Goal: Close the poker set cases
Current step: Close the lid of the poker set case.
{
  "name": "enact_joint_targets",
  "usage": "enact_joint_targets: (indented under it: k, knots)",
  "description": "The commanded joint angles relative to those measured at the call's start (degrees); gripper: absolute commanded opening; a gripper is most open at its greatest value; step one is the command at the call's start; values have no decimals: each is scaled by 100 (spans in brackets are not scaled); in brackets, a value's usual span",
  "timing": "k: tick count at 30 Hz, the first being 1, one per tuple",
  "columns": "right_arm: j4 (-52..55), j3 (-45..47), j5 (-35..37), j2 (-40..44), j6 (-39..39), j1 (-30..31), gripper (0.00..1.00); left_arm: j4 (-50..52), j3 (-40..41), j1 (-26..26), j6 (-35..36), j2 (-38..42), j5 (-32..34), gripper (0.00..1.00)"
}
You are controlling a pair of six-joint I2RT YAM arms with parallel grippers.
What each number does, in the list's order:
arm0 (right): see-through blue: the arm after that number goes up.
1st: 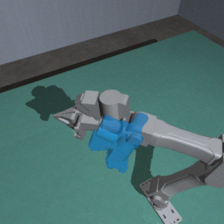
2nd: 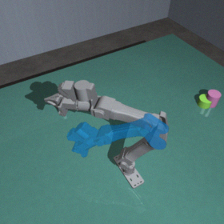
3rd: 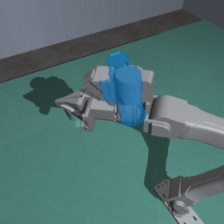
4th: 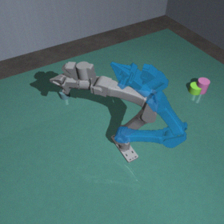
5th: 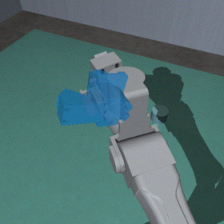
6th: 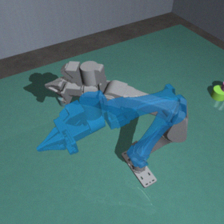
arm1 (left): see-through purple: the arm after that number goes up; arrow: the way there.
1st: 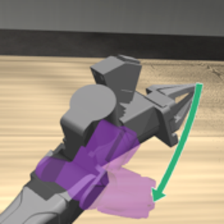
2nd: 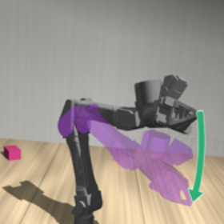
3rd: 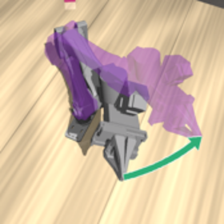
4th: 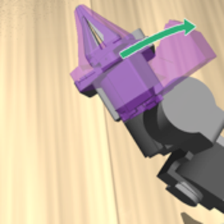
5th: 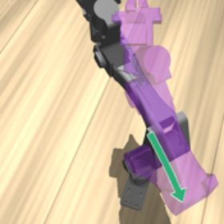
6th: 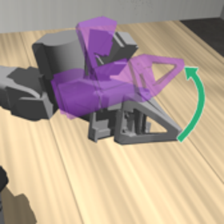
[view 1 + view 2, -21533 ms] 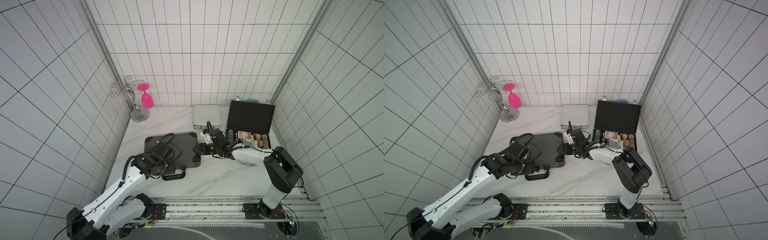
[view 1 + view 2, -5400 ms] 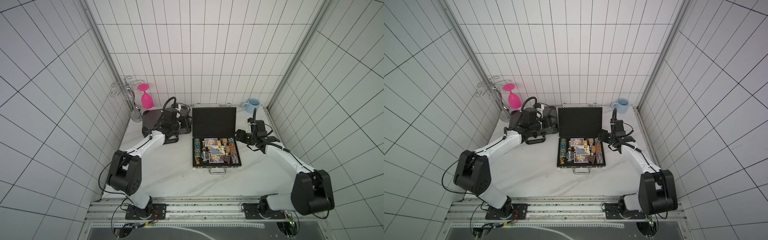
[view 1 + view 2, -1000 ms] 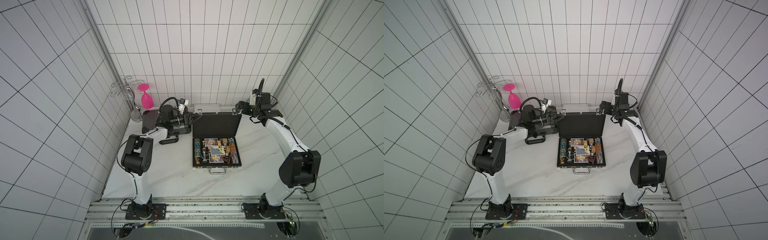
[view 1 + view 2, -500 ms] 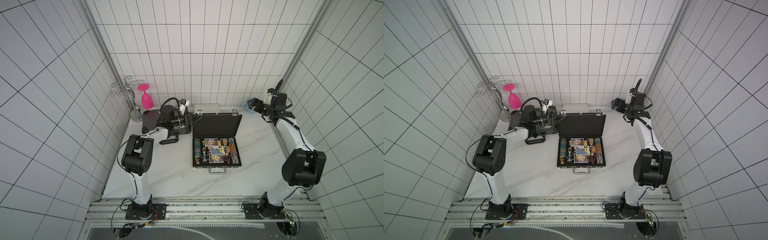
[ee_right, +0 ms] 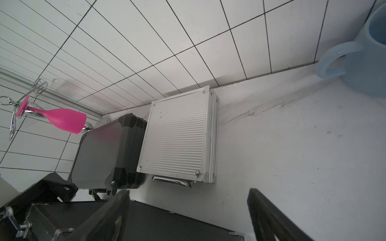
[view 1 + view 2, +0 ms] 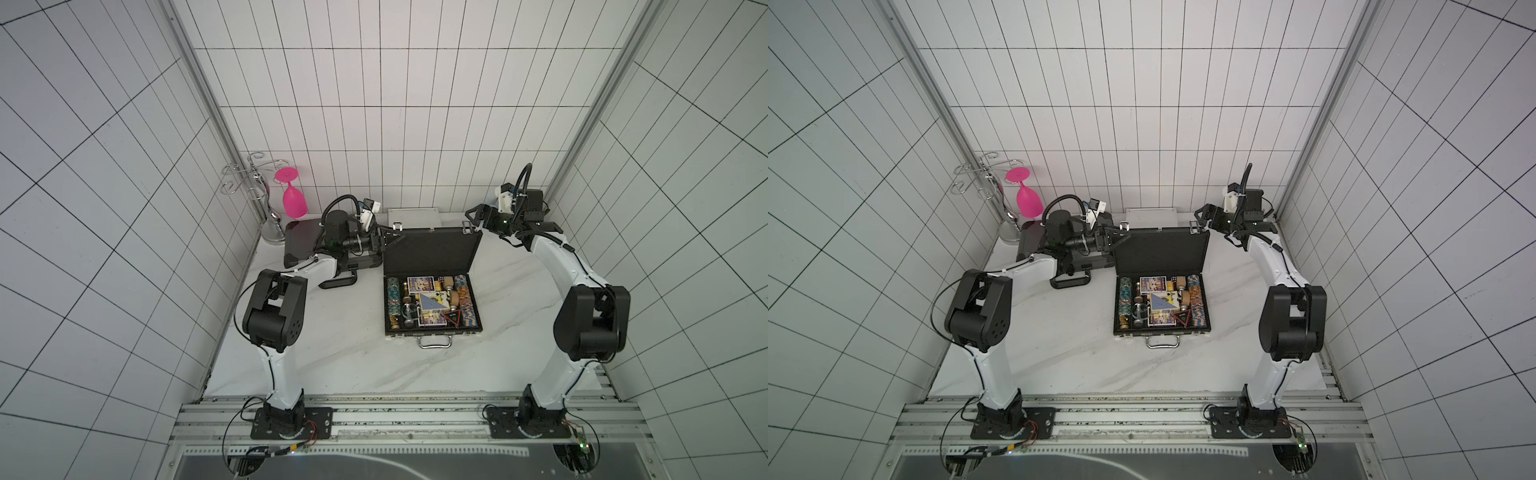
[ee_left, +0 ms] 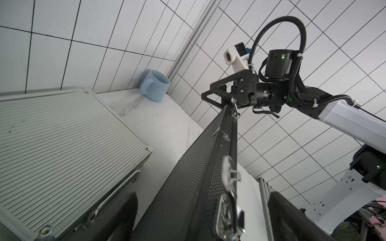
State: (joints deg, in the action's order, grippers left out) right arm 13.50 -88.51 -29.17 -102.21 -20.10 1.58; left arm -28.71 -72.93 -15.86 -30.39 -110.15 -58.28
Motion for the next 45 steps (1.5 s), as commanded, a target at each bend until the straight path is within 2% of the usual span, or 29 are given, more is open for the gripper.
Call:
enact_joint_targets:
  k: [1, 4, 8, 15, 20, 24, 34, 40, 45]
  knots:
    - [59, 148, 8, 453, 61, 191, 90, 43, 85, -52, 86, 188, 3, 98]
    - [13, 426, 63, 687, -1, 189, 91, -122, 204, -45, -100, 224, 106, 98]
    - [-38, 837, -212, 916, -100, 216, 90, -258, 541, -12, -134, 567, 320, 98]
    - [-329, 1669, -510, 1454, -318, 226, 91, -334, 711, 76, -293, 787, 254, 98]
    - [-336, 2117, -685, 1688, -431, 262, 91, -786, 923, 98, -757, 786, 356, 98]
    - [-372, 2496, -634, 1899, -475, 276, 90, -492, 1147, 177, -662, 1008, 674, 98]
    - [-198, 2690, -645, 2167, -382, 278, 90, -44, 1465, 398, -589, 1643, 1234, 98]
    - [-29, 2785, -562, 2300, -367, 279, 90, 1013, 1102, 390, -375, 1788, 1873, 98]
    - [382, 3050, -85, 2628, -317, 278, 92, 1589, 1093, 237, -161, 1943, 2585, 98]
